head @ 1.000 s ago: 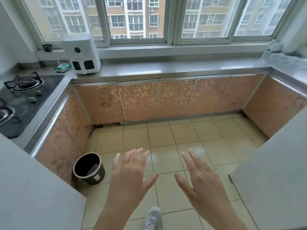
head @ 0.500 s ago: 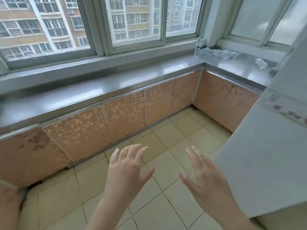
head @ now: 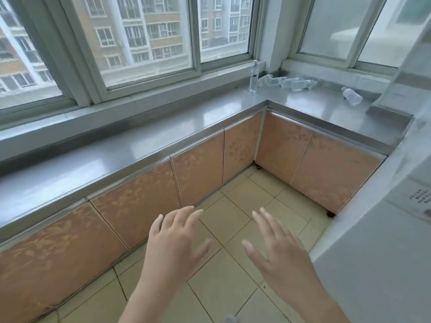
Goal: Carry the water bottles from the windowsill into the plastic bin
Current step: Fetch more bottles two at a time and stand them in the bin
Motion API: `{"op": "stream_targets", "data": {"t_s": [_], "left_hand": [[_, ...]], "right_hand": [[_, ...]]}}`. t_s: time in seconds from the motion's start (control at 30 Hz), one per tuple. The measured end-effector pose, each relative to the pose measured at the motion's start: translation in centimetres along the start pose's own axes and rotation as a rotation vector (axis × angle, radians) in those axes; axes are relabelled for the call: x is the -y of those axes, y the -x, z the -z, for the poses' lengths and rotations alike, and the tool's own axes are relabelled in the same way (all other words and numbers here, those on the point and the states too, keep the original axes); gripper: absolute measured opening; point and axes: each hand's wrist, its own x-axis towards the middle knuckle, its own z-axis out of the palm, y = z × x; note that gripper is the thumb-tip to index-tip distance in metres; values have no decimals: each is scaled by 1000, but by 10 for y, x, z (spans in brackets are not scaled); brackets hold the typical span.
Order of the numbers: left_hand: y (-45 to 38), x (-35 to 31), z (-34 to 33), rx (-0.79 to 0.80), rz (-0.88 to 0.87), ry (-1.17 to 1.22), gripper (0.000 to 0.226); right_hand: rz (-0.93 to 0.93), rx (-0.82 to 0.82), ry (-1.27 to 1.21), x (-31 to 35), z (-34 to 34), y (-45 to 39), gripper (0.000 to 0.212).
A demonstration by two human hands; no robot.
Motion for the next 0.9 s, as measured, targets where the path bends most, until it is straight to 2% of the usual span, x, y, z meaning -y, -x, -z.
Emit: {"op": "stream_targets", "data": {"t_s": [0.27, 0.43, 0.6, 0.7, 0.9], "left_hand": [[-147, 4, -26, -7, -11, 24, 61], [-239, 9, -66, 4, -50, 39, 61], [-350, 16, -109, 30, -118, 67, 56], [-417, 16, -125, 25, -175, 103, 56], [-535, -1, -151, -20, -302, 102, 55]], "right_hand": [[-8, -5, 28, -29, 28, -140, 85], [-77, -14, 22, -56, 25, -223, 104], [-164, 4, 8, -83, 31, -317, 91], [-208, -32, -6, -97, 40, -371, 105], [-276, -76, 8, -128, 65, -459, 84]]}}
